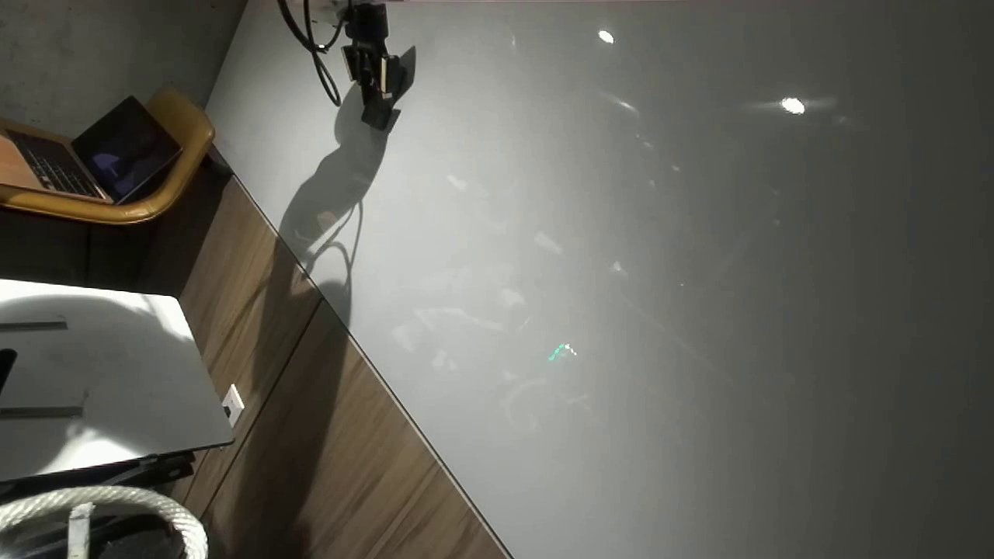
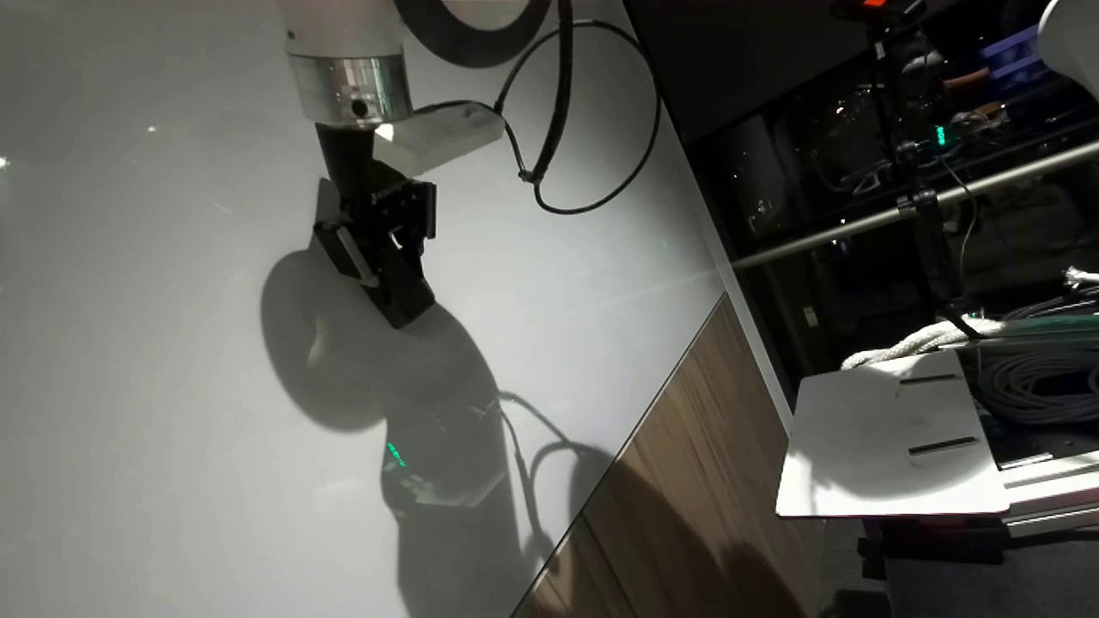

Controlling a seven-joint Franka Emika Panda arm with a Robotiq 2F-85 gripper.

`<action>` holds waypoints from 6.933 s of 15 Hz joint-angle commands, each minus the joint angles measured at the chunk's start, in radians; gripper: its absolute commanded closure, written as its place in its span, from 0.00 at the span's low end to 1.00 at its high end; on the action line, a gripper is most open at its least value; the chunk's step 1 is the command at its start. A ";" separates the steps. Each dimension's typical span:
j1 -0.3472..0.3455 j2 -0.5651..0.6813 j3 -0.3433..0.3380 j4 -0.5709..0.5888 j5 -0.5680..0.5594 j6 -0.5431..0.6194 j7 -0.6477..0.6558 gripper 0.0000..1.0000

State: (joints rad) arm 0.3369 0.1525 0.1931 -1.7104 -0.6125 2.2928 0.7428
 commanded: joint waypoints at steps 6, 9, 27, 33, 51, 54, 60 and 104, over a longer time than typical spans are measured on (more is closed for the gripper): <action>-0.053 0.051 -0.045 -0.084 0.008 0.205 0.039 0.71; -0.059 -0.013 -0.042 -0.182 0.042 0.164 -0.016 0.71; -0.268 -0.253 -0.119 -0.761 0.525 -0.065 -0.498 0.71; -0.305 -0.132 -0.151 -0.751 0.539 -0.061 -0.490 0.71; -0.298 0.063 -0.155 -0.746 0.623 -0.060 -0.530 0.71; -0.293 0.079 -0.152 -0.725 0.624 -0.070 -0.534 0.71; -0.294 0.098 -0.153 -0.697 0.623 -0.102 -0.549 0.71; -0.256 0.172 -0.123 -0.673 0.626 -0.161 -0.596 0.04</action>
State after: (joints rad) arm 0.0717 0.3213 0.0644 -2.3894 -0.0135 2.1449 0.1563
